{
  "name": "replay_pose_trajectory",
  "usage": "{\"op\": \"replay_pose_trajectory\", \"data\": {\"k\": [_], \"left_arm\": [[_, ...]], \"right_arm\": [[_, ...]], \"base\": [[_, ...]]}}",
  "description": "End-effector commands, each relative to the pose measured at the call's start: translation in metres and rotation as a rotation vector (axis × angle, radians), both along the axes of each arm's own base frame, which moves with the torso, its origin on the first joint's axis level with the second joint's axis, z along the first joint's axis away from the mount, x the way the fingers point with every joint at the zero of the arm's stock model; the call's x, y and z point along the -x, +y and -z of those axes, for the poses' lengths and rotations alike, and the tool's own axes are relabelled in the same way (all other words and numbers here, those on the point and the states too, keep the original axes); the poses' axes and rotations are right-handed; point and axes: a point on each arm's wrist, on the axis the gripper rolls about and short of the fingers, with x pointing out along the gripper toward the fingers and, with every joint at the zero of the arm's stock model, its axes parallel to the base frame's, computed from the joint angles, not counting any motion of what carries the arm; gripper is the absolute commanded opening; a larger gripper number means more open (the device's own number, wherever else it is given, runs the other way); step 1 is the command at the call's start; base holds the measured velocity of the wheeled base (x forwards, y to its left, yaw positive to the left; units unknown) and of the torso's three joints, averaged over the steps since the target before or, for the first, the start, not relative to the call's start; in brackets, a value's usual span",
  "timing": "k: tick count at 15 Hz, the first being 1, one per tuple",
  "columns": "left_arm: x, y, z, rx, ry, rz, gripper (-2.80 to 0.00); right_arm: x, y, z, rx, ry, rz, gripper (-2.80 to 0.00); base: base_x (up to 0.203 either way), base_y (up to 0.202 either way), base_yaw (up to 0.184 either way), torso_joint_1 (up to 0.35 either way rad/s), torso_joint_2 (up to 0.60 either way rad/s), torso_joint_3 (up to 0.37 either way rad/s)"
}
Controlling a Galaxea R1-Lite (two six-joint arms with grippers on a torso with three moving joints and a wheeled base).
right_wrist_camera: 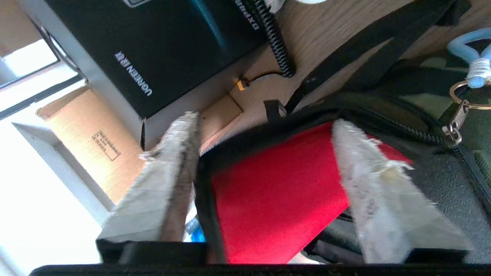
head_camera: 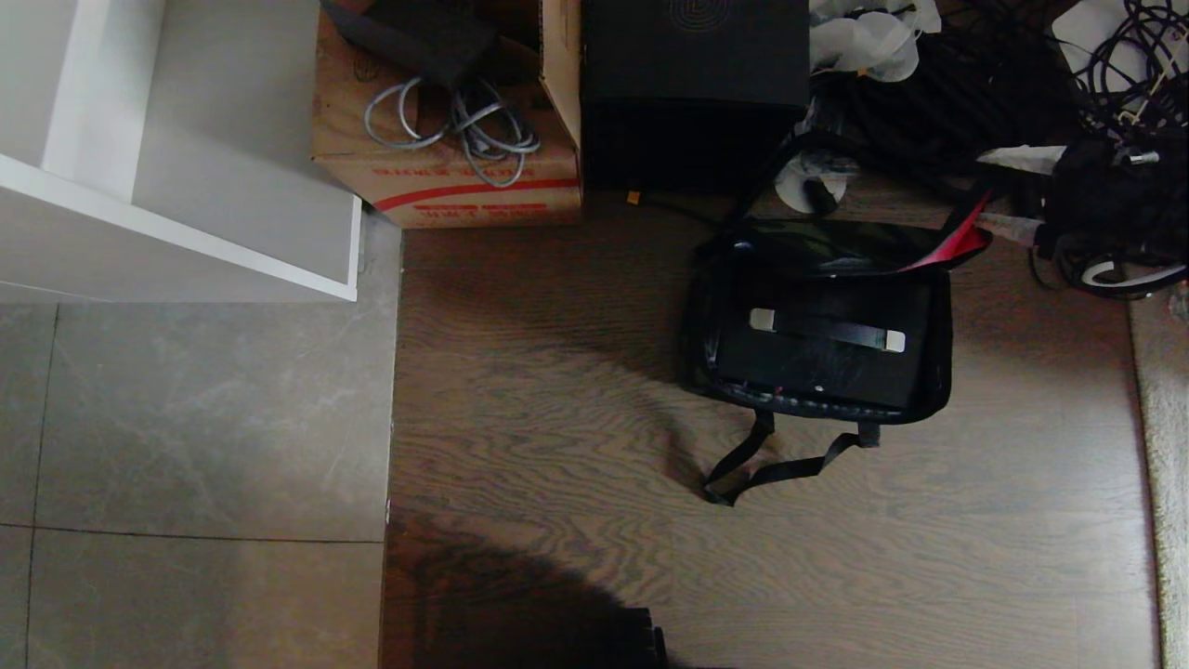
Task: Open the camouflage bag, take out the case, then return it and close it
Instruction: Open the top of the storage box
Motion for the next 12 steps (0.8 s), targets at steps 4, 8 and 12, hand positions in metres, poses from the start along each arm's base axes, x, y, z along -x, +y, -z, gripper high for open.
{"op": "replay_pose_trajectory", "data": {"k": [4,8,12], "left_arm": [[0.000,0.000,0.000,0.000,0.002,0.000,-2.80],[0.000,0.000,0.000,0.000,0.002,0.000,-2.80],[0.000,0.000,0.000,0.000,0.002,0.000,-2.80]], "right_arm": [[-0.003,-0.002,-0.002,-0.011,-0.036,0.042,0.00],[-0.003,-0.003,-0.010,-0.058,-0.096,0.079,0.00],[0.000,-0.004,-0.013,-0.078,-0.100,0.083,0.00]], "base": [[0.000,0.000,0.000,0.000,0.00,0.000],[0.000,0.000,0.000,0.000,0.00,0.000],[0.000,0.000,0.000,0.000,0.00,0.000]]}}
